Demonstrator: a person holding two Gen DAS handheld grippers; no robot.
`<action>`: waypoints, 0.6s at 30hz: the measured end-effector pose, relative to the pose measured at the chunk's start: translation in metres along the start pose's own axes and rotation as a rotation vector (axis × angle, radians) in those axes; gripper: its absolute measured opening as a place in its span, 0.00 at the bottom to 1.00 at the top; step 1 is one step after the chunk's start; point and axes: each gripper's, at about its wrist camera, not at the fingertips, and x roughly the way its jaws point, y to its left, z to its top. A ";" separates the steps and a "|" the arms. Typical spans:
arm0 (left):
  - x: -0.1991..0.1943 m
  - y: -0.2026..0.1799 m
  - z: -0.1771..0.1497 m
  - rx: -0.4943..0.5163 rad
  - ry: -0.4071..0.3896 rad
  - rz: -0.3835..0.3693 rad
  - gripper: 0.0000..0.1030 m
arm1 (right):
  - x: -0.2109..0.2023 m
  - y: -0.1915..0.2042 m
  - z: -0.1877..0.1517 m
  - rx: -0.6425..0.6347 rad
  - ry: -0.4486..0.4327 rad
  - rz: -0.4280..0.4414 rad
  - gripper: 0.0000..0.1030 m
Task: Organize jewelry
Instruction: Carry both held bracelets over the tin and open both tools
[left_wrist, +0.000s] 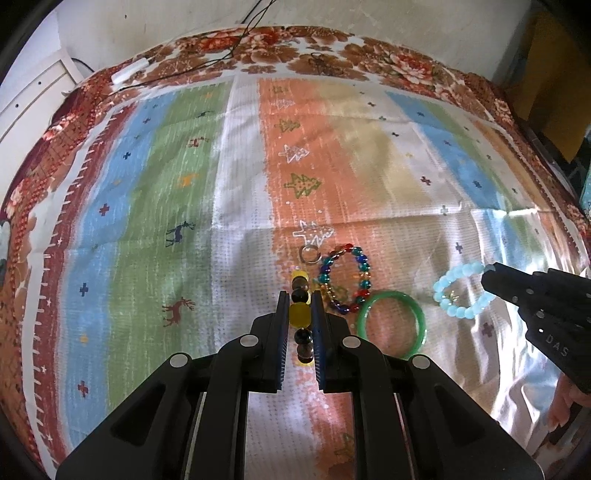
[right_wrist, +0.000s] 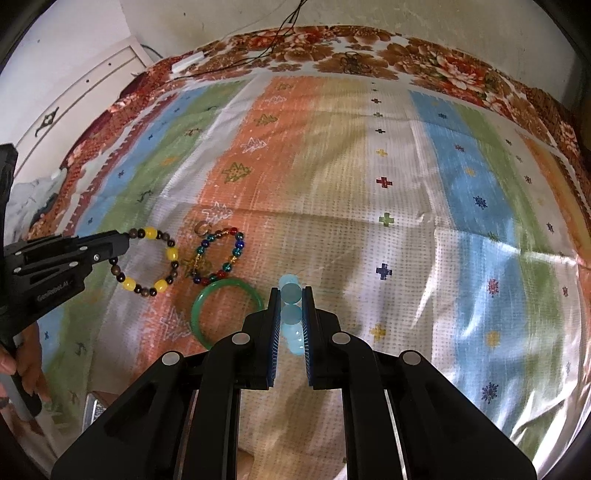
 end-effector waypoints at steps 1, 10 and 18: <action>-0.002 -0.001 -0.001 0.002 -0.002 -0.004 0.11 | -0.002 0.000 -0.001 0.005 -0.005 0.001 0.12; -0.028 -0.008 -0.008 -0.002 -0.048 -0.034 0.11 | -0.019 0.003 -0.005 0.008 -0.044 -0.001 0.12; -0.049 -0.018 -0.016 0.011 -0.083 -0.063 0.11 | -0.042 0.012 -0.016 -0.010 -0.075 0.022 0.12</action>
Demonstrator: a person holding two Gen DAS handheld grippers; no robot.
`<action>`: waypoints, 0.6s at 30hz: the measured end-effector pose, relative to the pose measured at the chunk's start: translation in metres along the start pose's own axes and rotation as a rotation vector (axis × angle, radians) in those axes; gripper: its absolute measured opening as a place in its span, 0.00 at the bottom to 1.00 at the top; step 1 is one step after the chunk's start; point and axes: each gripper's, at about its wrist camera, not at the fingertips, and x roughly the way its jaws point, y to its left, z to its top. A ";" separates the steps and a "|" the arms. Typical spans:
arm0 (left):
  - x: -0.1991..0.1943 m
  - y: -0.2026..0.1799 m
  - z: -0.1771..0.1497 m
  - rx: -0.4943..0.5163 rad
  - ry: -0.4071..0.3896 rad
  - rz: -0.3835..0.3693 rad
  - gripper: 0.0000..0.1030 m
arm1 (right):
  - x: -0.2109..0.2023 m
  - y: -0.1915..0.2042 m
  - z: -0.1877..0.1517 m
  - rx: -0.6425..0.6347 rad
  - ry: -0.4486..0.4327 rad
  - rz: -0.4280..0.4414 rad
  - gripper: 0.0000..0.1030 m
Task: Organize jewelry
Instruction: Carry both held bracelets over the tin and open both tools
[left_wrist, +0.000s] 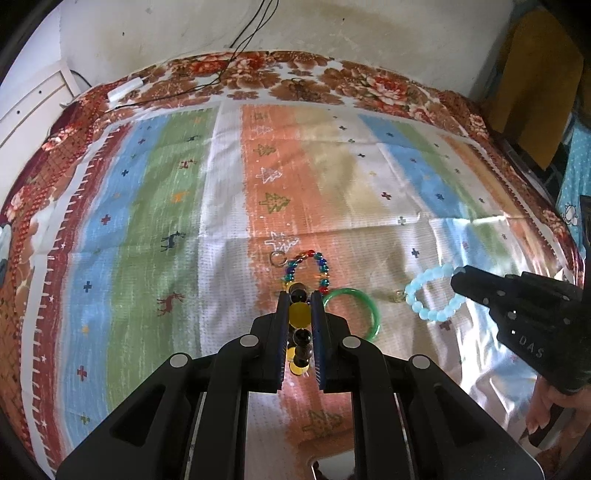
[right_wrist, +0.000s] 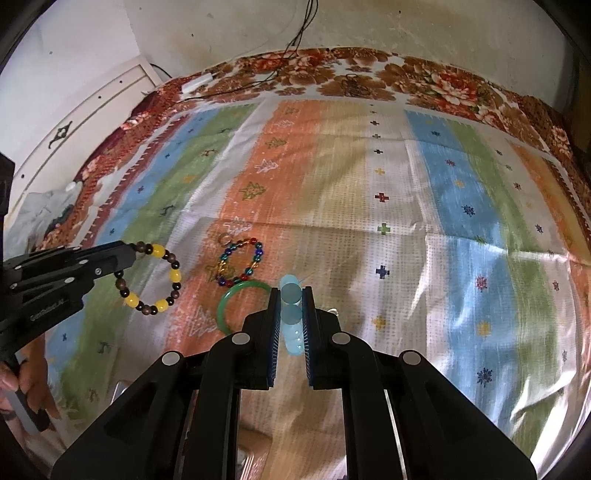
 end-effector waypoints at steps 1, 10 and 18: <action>-0.002 -0.001 -0.001 0.001 -0.003 -0.003 0.11 | -0.002 0.001 -0.001 -0.003 -0.003 0.001 0.12; -0.030 -0.008 -0.012 0.003 -0.056 -0.032 0.11 | -0.028 0.014 -0.009 -0.038 -0.057 0.010 0.12; -0.051 -0.015 -0.021 0.018 -0.099 -0.049 0.11 | -0.046 0.024 -0.019 -0.064 -0.088 0.026 0.12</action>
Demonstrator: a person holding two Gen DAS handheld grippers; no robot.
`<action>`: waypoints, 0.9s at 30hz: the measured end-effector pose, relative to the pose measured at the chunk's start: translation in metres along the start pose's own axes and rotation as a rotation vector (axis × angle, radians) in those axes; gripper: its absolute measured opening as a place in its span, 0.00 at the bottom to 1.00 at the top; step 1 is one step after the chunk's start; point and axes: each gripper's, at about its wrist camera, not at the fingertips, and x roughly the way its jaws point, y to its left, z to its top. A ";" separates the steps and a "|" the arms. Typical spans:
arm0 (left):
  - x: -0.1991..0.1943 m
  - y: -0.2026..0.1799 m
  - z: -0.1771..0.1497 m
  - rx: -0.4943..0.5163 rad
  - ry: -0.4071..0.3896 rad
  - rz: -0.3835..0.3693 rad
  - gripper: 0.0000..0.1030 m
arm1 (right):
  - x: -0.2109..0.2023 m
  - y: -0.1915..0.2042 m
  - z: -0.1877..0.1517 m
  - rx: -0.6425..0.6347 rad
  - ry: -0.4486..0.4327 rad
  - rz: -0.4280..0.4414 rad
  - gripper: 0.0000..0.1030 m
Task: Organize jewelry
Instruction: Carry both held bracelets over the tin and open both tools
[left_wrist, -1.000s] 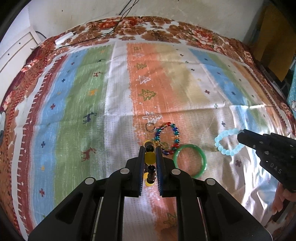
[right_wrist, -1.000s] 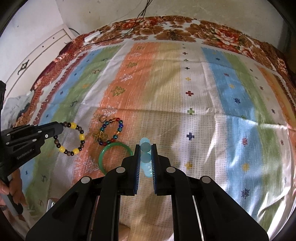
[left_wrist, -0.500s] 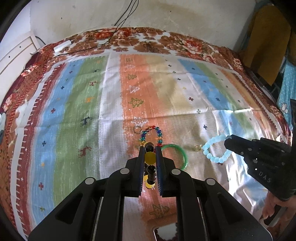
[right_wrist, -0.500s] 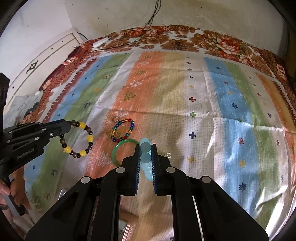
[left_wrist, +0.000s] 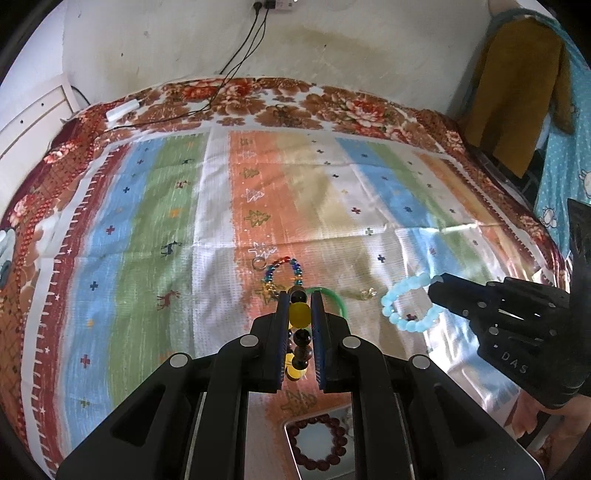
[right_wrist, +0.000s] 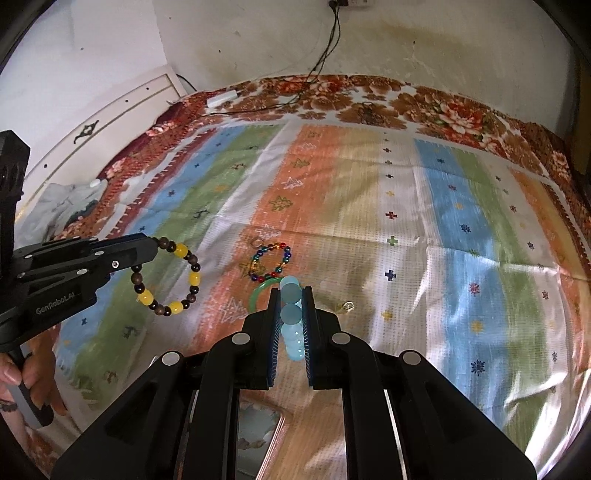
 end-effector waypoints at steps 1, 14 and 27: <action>-0.002 -0.001 -0.001 0.004 -0.005 0.001 0.11 | -0.002 0.002 -0.001 -0.005 -0.004 0.003 0.12; -0.030 -0.013 -0.017 0.034 -0.053 -0.021 0.11 | -0.027 0.020 -0.013 -0.031 -0.044 0.047 0.12; -0.053 -0.034 -0.047 0.072 -0.079 -0.058 0.11 | -0.047 0.033 -0.032 -0.048 -0.058 0.090 0.12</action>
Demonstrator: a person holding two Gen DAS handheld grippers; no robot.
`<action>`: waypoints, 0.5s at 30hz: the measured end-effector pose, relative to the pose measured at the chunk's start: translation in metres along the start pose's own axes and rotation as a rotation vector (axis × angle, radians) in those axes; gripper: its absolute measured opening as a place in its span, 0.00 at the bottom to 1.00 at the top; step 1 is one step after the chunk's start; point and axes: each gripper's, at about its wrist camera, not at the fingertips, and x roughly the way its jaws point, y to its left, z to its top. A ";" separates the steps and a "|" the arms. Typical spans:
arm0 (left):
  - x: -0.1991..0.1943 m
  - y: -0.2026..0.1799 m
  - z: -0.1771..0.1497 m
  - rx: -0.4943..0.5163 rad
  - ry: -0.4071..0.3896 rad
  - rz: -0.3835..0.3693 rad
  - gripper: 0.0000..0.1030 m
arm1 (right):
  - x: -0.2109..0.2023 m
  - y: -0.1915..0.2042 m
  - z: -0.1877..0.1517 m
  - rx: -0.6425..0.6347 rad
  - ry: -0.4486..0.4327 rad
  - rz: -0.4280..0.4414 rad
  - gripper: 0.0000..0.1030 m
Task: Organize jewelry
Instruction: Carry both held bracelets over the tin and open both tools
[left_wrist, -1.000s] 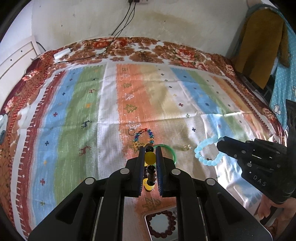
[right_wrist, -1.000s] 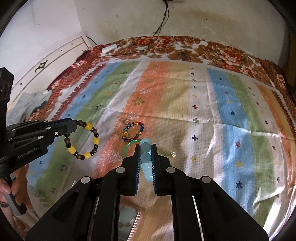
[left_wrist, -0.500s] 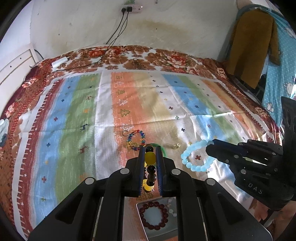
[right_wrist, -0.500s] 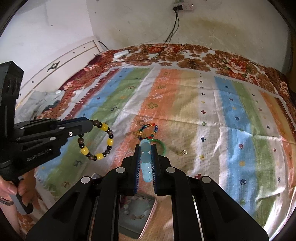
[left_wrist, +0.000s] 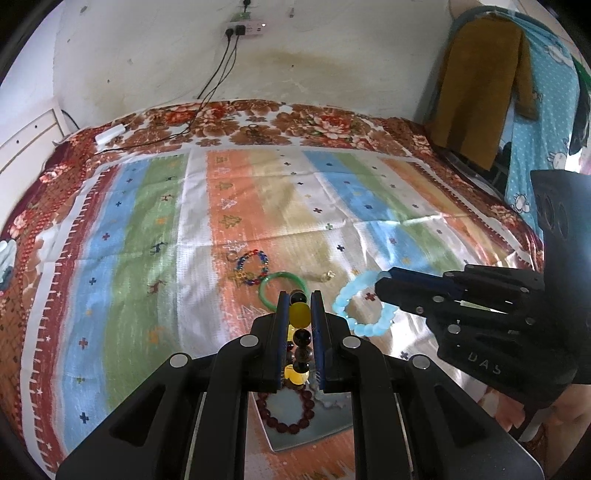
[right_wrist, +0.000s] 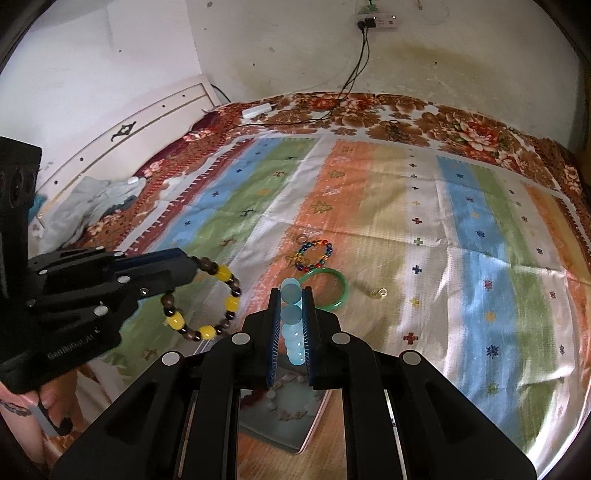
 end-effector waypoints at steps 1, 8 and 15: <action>0.000 -0.001 -0.001 0.003 0.000 -0.001 0.11 | -0.001 0.001 -0.001 -0.001 0.001 0.004 0.12; -0.002 -0.005 -0.011 0.001 0.009 -0.005 0.11 | -0.001 0.003 -0.018 0.007 0.030 0.021 0.12; -0.002 -0.004 -0.022 -0.001 0.027 0.005 0.11 | 0.001 0.008 -0.034 0.003 0.063 0.032 0.12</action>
